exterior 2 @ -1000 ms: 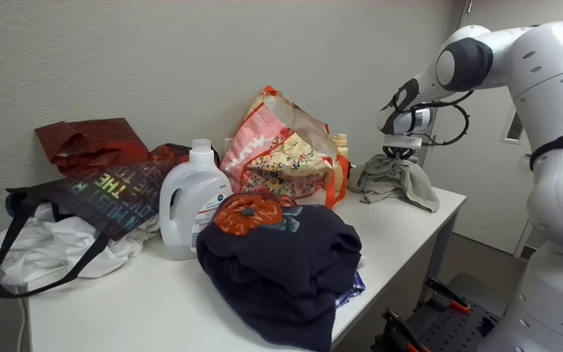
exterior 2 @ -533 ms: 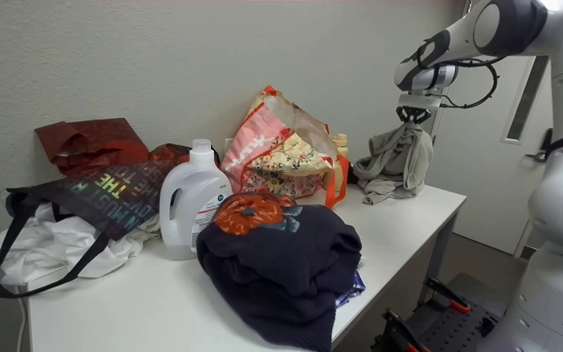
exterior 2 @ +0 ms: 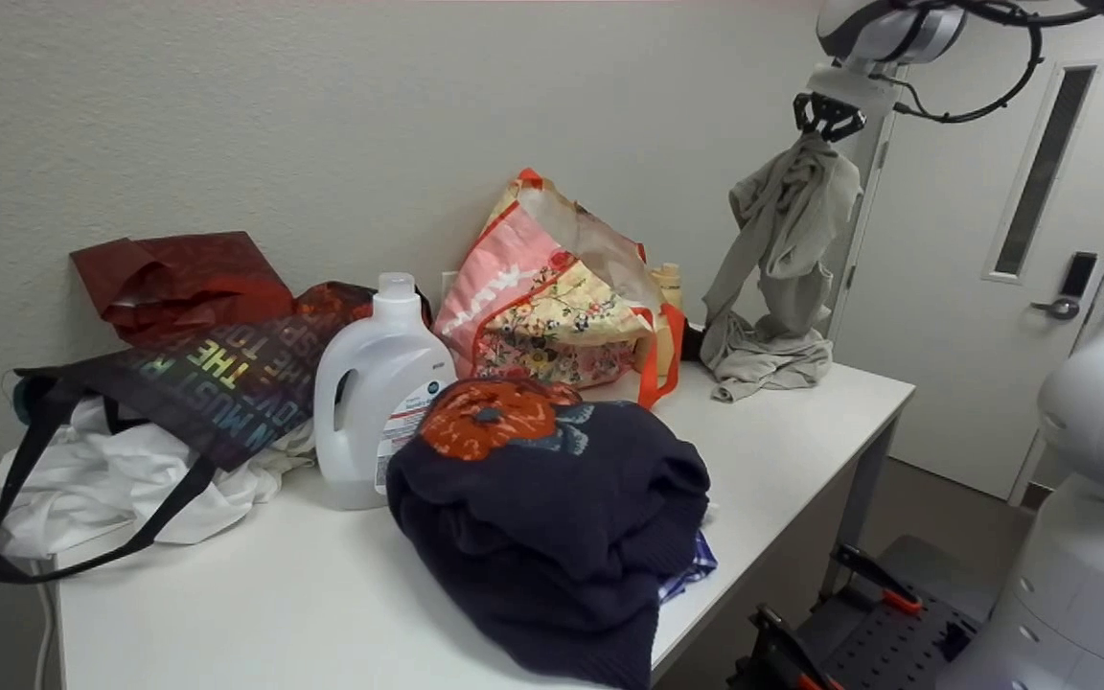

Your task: Move the cream clothing to the left

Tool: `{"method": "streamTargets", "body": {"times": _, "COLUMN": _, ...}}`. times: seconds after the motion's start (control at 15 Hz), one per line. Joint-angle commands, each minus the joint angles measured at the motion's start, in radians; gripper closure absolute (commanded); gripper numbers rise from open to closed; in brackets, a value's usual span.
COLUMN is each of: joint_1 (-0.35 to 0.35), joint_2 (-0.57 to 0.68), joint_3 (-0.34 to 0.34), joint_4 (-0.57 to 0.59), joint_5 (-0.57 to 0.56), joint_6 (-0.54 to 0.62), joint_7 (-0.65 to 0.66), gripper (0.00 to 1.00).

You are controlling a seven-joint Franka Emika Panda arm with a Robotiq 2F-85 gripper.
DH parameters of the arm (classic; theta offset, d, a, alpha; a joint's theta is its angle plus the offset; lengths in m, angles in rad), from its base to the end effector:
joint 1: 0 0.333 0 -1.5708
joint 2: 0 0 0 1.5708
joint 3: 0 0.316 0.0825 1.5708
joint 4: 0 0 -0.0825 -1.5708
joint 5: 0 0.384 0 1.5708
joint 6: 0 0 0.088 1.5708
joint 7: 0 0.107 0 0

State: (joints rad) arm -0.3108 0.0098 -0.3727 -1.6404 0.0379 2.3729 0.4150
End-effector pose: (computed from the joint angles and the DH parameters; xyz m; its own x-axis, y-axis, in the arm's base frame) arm 0.4752 -0.3849 0.6783 0.2621 -0.7625 0.5915 -0.8077 -0.5088 -0.2980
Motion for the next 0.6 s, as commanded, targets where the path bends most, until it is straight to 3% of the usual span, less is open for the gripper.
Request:
{"method": "streamTargets", "body": {"times": 0.0, "joint_1": 0.013, "joint_2": -0.134, "joint_3": 0.040, "joint_4": -0.012, "joint_5": 0.103, "joint_6": -0.027, "joint_7": -0.036, "gripper": 0.97}}
{"method": "streamTargets", "body": {"times": 0.53, "joint_1": 0.051, "joint_2": -0.324, "joint_3": 0.095, "joint_4": 0.046, "joint_5": 0.162, "joint_6": -0.047, "joint_7": -0.059, "gripper": 0.97}}
